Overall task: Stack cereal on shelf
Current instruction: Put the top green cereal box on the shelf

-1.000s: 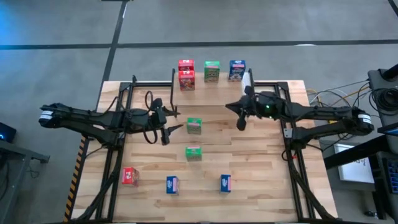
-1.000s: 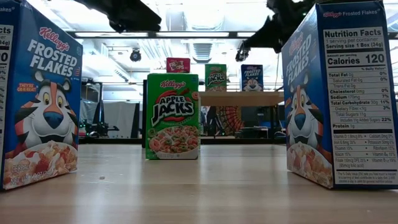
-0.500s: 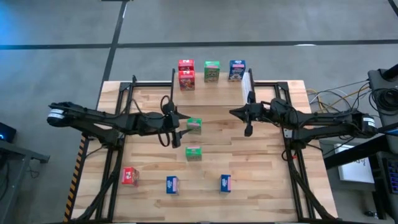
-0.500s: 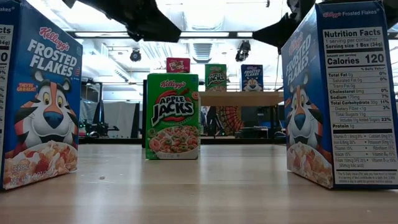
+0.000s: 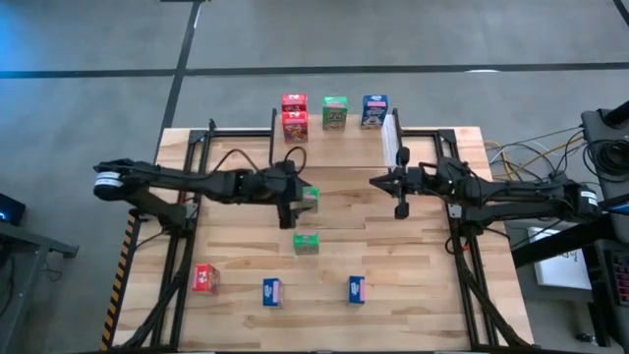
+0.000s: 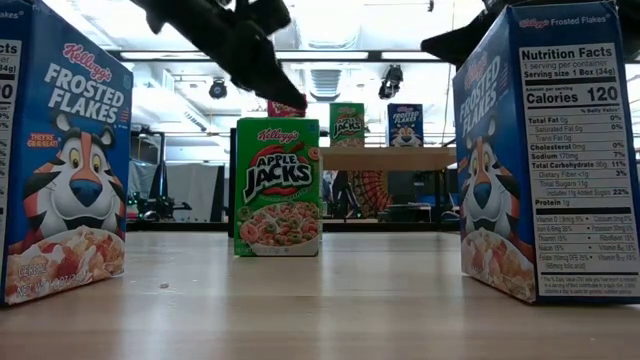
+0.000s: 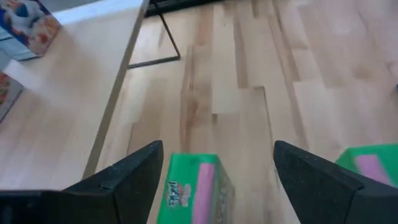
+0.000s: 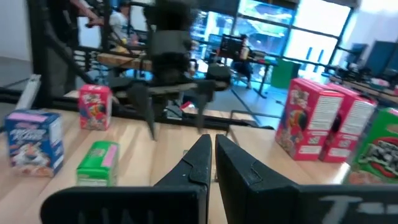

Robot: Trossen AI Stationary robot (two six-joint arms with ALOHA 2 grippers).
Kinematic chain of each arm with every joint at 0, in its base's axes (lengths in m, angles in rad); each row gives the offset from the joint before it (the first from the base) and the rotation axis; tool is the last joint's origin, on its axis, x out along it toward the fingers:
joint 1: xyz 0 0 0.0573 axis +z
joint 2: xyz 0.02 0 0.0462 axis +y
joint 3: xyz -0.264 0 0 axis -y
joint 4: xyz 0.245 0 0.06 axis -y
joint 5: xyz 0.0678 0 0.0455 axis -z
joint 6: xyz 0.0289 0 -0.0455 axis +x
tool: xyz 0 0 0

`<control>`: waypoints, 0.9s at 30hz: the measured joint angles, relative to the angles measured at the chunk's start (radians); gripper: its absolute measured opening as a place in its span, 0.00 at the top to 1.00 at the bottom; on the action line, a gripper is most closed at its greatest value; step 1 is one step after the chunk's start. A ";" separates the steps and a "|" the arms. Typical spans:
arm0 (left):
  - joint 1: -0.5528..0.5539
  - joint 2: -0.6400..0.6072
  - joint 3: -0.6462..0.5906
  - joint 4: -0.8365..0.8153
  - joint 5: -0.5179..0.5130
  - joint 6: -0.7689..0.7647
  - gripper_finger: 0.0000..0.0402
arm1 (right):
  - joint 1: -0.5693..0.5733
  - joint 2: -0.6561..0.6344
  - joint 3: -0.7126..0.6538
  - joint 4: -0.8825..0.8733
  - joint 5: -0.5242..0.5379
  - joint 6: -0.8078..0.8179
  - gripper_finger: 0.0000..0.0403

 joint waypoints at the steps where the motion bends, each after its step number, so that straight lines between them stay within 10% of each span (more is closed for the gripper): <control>1: 0.008 0.009 0.005 -0.008 0.010 0.016 0.28 | 0.000 -0.010 -0.006 0.001 -0.013 -0.002 0.97; 27: 0.110 0.070 0.021 -0.075 0.065 0.060 0.32 | -0.002 -0.197 -0.106 0.029 -0.018 -0.008 0.97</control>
